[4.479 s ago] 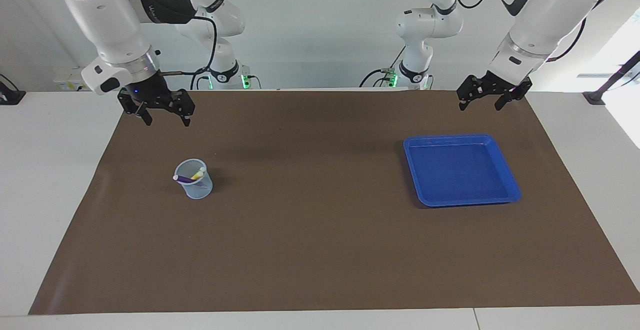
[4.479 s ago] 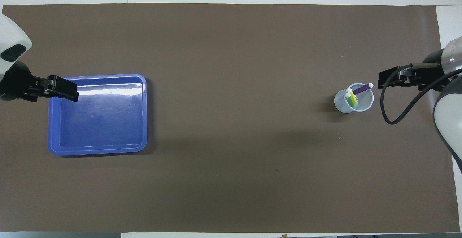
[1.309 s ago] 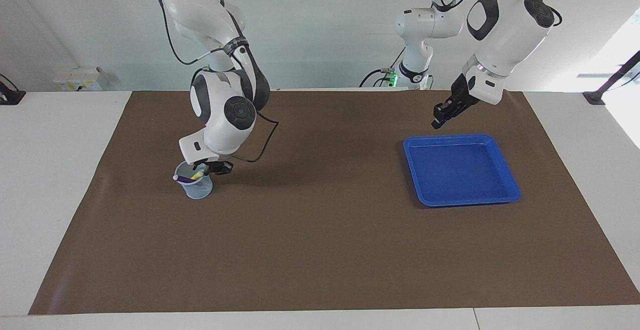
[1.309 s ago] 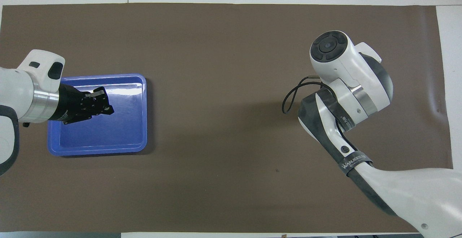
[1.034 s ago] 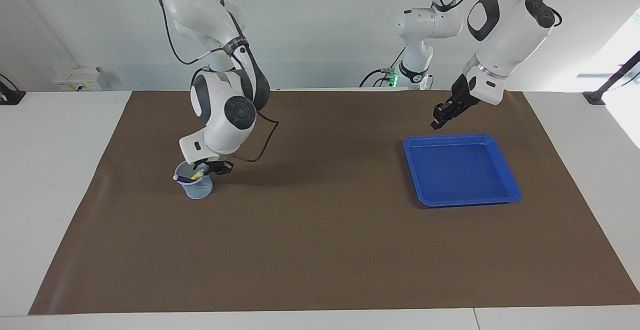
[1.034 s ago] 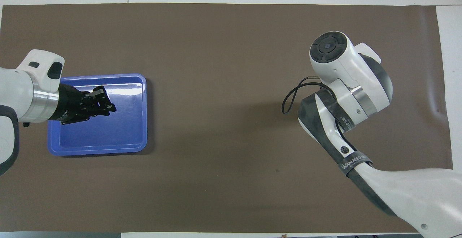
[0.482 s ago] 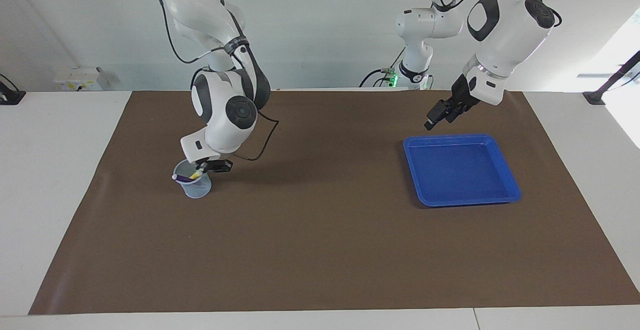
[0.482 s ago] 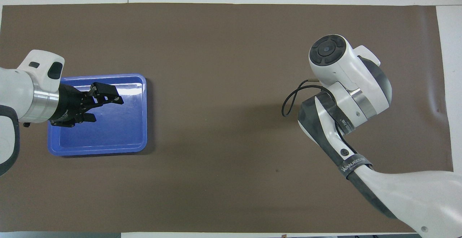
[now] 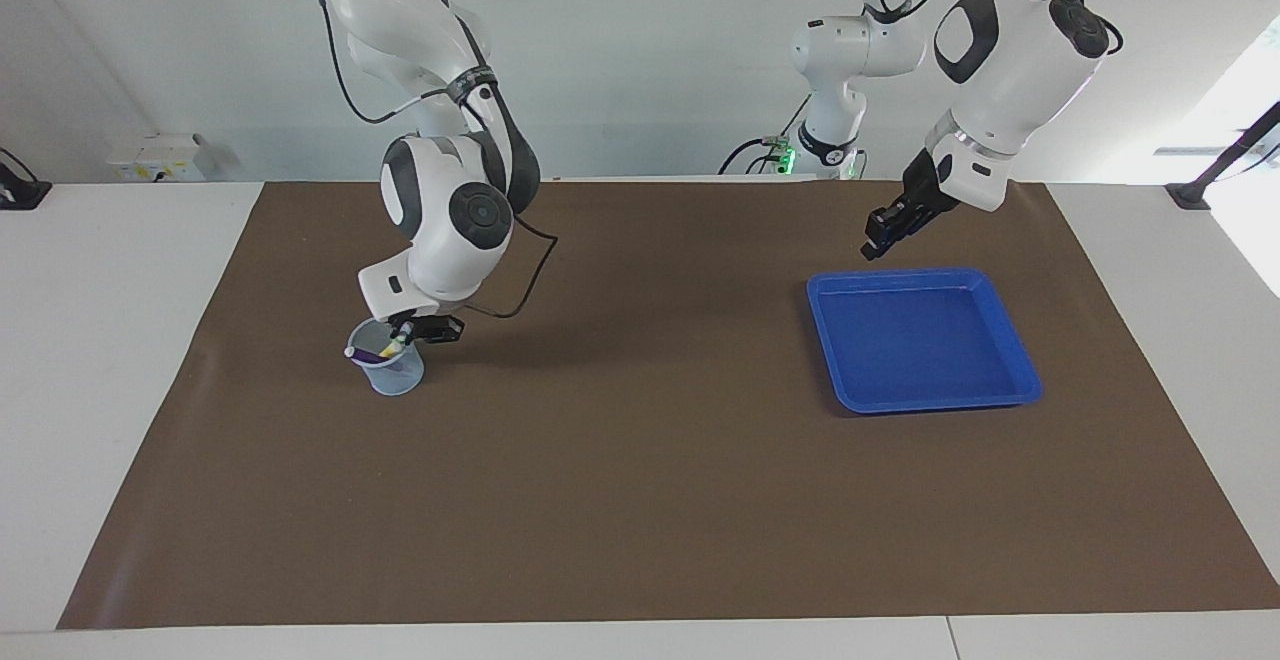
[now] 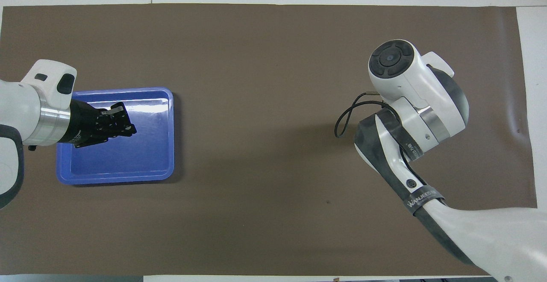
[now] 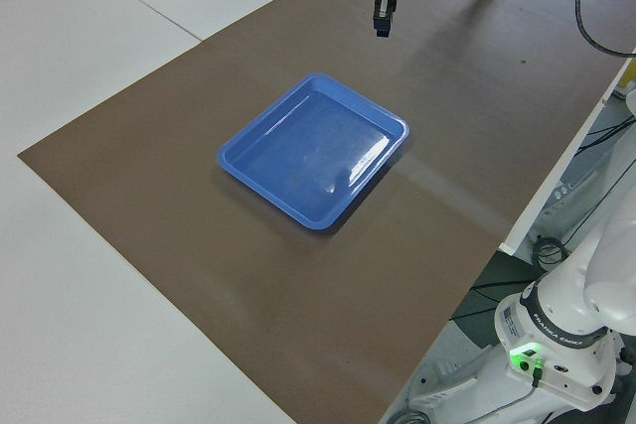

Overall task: Right arm passes pens to left for tray arrangement
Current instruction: 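Grasp the green pen in the cup while the left gripper moves over the tray, then carry the green pen toward the left gripper while the left gripper opens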

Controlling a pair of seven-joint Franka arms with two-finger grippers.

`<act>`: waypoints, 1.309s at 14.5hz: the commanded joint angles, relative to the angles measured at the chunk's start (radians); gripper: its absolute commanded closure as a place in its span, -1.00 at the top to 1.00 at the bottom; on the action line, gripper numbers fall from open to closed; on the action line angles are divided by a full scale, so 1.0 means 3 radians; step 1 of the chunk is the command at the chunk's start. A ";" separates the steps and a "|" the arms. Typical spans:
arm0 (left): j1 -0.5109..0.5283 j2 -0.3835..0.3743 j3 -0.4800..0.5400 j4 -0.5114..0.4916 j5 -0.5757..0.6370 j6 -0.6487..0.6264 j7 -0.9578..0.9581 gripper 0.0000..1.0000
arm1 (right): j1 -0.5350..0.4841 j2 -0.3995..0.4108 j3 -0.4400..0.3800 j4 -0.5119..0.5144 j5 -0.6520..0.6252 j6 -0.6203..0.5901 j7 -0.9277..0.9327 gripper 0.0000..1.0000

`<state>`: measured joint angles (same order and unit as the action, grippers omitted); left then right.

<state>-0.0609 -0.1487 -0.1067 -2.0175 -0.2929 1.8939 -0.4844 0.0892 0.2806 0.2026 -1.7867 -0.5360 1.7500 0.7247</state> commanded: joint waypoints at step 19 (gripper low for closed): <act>-0.0022 0.0107 -0.0023 0.0399 -0.1400 0.0018 -0.1810 1.00 | -0.0057 -0.0706 0.0087 0.0679 0.2924 0.0296 -0.0008 -1.00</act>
<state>-0.0661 -0.1457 -0.1174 -1.9537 -0.6554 1.9342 -0.9278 0.0851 0.0464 0.2117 -1.6090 0.2289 1.7927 0.6877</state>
